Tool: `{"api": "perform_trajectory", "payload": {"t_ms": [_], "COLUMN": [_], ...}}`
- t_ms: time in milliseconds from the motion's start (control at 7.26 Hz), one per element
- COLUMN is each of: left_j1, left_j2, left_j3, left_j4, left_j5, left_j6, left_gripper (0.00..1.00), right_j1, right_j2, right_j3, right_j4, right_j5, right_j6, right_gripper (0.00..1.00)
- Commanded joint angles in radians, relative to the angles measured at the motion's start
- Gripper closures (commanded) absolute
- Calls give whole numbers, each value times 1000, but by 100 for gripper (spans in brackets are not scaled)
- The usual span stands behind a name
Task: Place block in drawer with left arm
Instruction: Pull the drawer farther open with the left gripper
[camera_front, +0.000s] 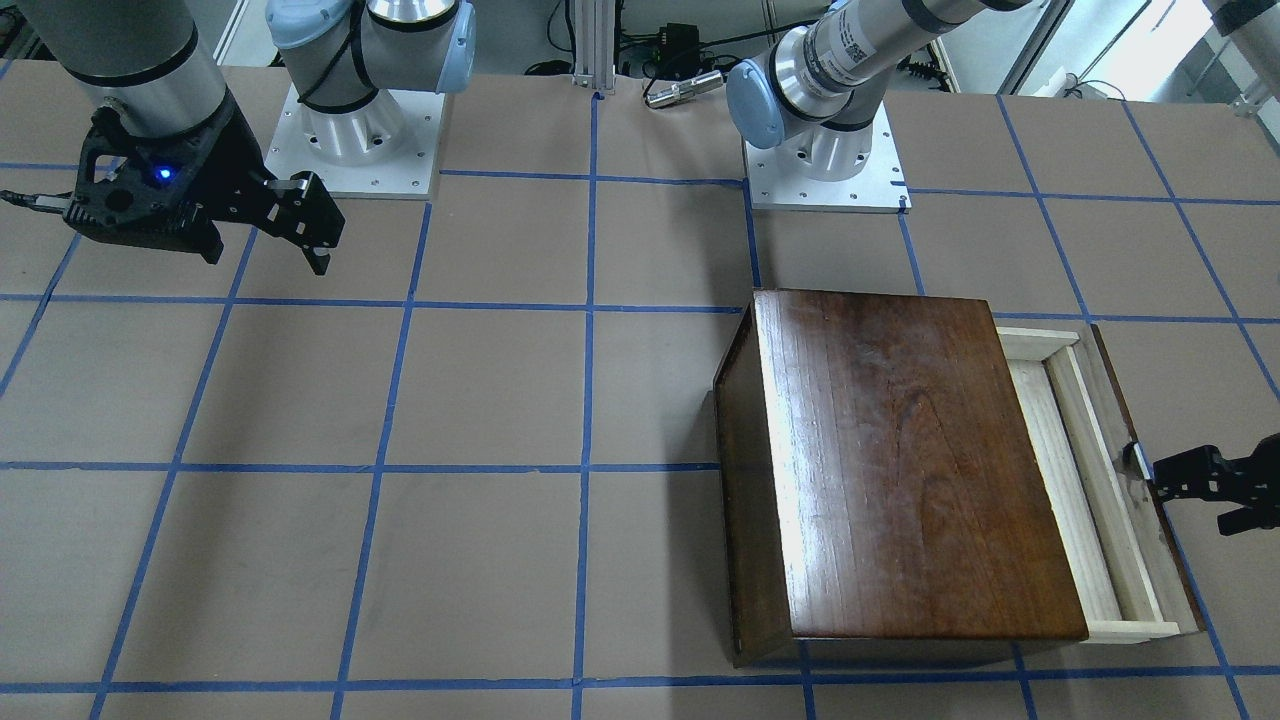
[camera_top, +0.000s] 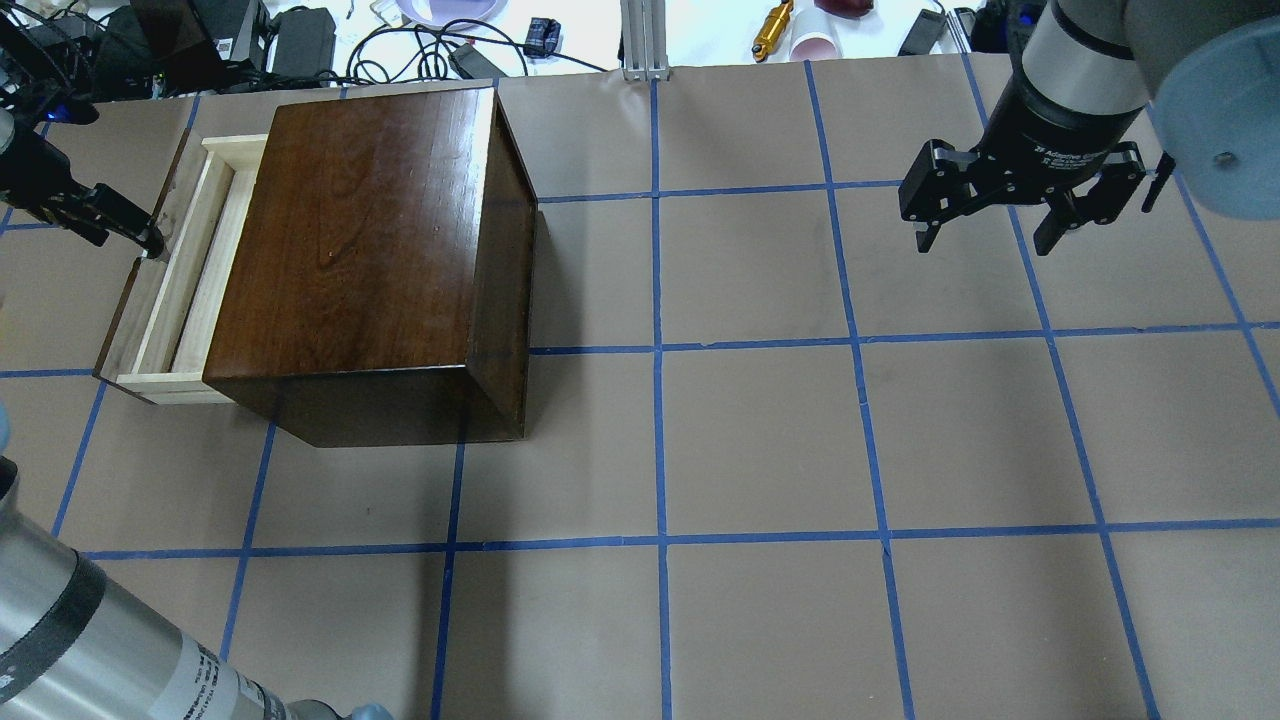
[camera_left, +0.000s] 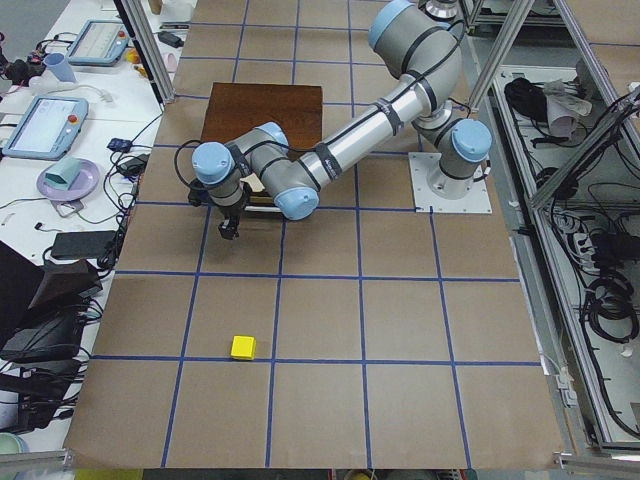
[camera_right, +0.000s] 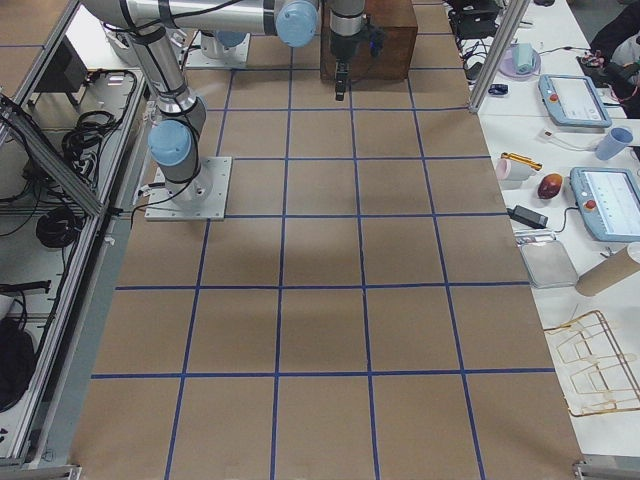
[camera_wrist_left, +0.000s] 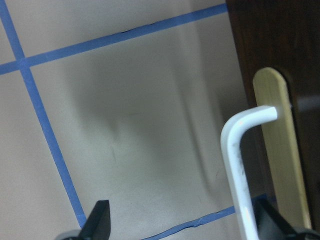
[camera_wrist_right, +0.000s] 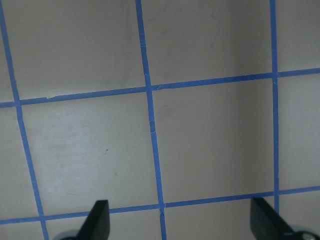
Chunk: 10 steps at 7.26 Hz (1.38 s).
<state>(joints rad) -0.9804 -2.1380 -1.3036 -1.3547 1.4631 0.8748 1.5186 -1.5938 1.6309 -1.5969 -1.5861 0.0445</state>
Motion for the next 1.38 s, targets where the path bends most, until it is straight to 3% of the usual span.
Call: {"api": "perform_trajectory", "payload": {"t_ms": [0, 1240], "left_j1": [0, 2], "left_j2": [0, -3], "left_j3": [1, 7], "left_j4": [-1, -4], "left_j5": [0, 25], "left_j6": [1, 1], "left_gripper": [1, 2], "right_j1": [0, 0], "right_j2": [0, 0], "right_j3": [0, 0], "right_j4": [0, 0], "right_j5": [0, 0], "right_j6": [0, 0], "right_gripper": [0, 0]}}
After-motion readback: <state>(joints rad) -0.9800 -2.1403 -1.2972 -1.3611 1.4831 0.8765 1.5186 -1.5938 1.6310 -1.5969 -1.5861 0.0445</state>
